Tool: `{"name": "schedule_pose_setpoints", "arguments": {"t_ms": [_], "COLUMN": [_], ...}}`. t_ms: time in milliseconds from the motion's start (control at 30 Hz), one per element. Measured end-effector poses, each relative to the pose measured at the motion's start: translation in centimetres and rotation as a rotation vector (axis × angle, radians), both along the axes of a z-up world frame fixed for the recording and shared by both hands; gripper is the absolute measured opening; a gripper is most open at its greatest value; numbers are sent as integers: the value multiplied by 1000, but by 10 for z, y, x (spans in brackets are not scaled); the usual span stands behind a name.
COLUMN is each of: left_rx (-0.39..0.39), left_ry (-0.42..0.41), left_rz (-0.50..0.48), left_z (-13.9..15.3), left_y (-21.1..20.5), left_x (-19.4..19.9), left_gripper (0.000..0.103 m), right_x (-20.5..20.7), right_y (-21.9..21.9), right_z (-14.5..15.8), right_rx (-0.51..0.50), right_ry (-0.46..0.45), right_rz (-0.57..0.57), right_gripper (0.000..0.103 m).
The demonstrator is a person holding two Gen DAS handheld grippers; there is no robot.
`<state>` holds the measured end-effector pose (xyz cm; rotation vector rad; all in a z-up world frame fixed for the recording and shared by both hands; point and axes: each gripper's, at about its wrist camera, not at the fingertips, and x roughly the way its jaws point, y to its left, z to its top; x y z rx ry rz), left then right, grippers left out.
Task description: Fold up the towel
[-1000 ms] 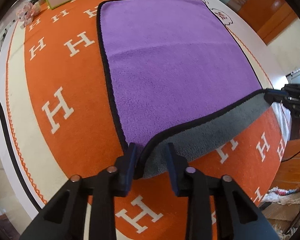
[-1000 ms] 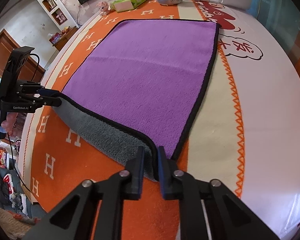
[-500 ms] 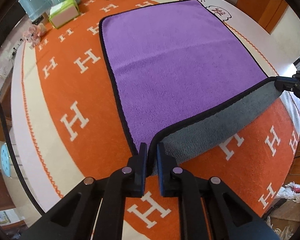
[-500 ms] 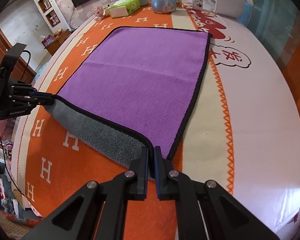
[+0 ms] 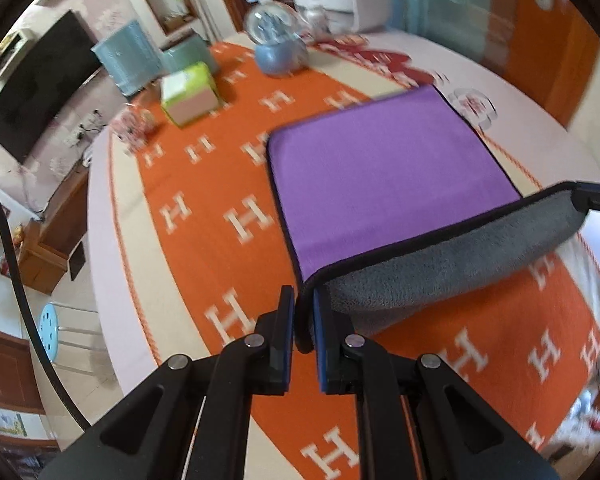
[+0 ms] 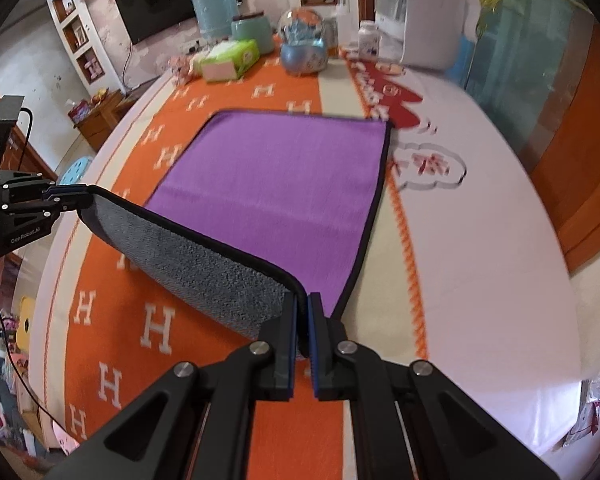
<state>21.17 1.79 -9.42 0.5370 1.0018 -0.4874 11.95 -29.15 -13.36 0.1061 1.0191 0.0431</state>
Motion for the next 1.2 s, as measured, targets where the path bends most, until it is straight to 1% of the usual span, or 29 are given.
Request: {"name": "schedule_pose_setpoints", "arguments": {"t_ms": [100,200,333,433,567,767,1000,1200], "left_rx": [-17,-25,-17,-8,0,13,47,60], "left_ry": [-33,-56,-75,-89,-89,-78,-54,-41], "left_rz": [44,82,124,146,176,202,229,249], "left_z": [10,13,8,0,-13,-34,-61,-75], "left_y": [-8,-18,-31,-42,-58,-77,-95,-103], "left_x": [24,51,81,102,128,157,182,193], "left_gripper": [7,7,7,7,7,7,7,7], "right_x": [20,44,80,107,138,183,213,225], "right_y": [-5,-11,-21,-31,-43,-63,-74,-79], "right_z": [14,22,28,26,17,-8,-34,-51], "right_rx": [-14,-29,-36,-35,-39,-31,-18,-11], "right_ry": [-33,-57,-70,-69,-59,-16,29,53], "right_rz": [-6,-14,-26,-41,-56,-84,-91,-82], "right_gripper": [5,4,4,4,4,4,4,4]}}
